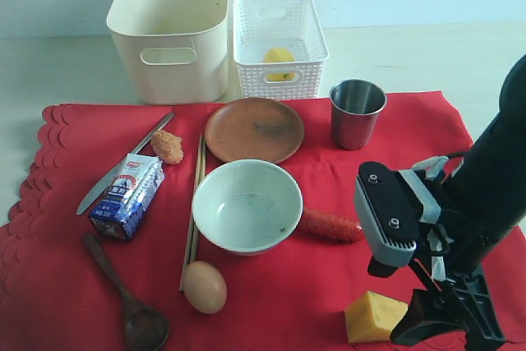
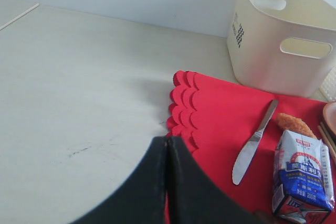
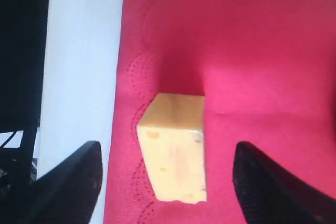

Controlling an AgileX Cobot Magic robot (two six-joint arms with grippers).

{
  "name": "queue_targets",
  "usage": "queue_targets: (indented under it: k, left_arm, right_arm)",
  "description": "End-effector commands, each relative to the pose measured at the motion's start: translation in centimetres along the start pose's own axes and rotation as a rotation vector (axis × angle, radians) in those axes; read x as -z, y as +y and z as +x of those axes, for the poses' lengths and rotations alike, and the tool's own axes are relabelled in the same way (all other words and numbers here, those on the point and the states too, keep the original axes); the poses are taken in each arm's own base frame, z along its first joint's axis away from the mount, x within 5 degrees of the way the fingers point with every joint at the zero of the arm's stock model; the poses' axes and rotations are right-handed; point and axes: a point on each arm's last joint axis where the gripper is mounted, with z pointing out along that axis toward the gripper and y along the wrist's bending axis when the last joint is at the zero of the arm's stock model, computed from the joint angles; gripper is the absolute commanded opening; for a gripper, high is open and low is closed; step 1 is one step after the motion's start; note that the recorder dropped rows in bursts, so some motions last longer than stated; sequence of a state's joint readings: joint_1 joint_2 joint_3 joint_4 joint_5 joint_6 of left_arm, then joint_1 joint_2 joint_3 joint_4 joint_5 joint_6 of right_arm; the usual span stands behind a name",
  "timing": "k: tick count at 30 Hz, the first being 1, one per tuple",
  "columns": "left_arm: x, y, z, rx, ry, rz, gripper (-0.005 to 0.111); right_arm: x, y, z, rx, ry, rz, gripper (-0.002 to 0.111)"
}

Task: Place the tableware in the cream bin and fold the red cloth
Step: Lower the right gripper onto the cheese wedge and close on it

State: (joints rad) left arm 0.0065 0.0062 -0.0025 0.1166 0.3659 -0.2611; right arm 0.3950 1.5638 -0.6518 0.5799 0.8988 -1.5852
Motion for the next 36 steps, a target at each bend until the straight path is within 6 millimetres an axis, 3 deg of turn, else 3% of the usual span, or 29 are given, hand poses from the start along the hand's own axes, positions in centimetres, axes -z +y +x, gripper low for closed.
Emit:
queue_targets:
  k: [1, 11, 18, 26, 28, 32, 33, 36]
  left_arm:
    - [0.0, 0.0, 0.0, -0.009, -0.008, 0.007, 0.000]
    - [0.0, 0.0, 0.0, -0.009, -0.008, 0.007, 0.000]
    - [0.0, 0.0, 0.0, -0.009, -0.008, 0.007, 0.000]
    - [0.0, 0.0, 0.0, -0.009, -0.008, 0.007, 0.000]
    - [0.0, 0.0, 0.0, -0.009, -0.008, 0.007, 0.000]
    - [0.0, 0.0, 0.0, -0.009, -0.008, 0.007, 0.000]
    - [0.0, 0.0, 0.0, -0.009, -0.008, 0.007, 0.000]
    - [0.0, 0.0, 0.0, -0.009, -0.008, 0.007, 0.000]
  right_arm:
    - [-0.7, -0.1, 0.5, -0.027, -0.006, 0.058, 0.067]
    - [-0.7, -0.2, 0.2, -0.034, -0.039, 0.068, 0.066]
    - [-1.9, 1.0, -0.6, 0.033, -0.007, 0.031, 0.063]
    - [-3.4, 1.1, 0.5, 0.024, 0.042, 0.179, 0.062]
    - [-3.4, 0.9, 0.5, 0.018, 0.039, 0.198, 0.058]
    - [-3.4, 0.8, 0.5, 0.006, 0.038, 0.205, 0.030]
    - [-3.4, 0.8, 0.5, -0.036, 0.033, 0.206, 0.018]
    - [-3.4, 0.9, 0.5, -0.118, 0.025, 0.194, 0.000]
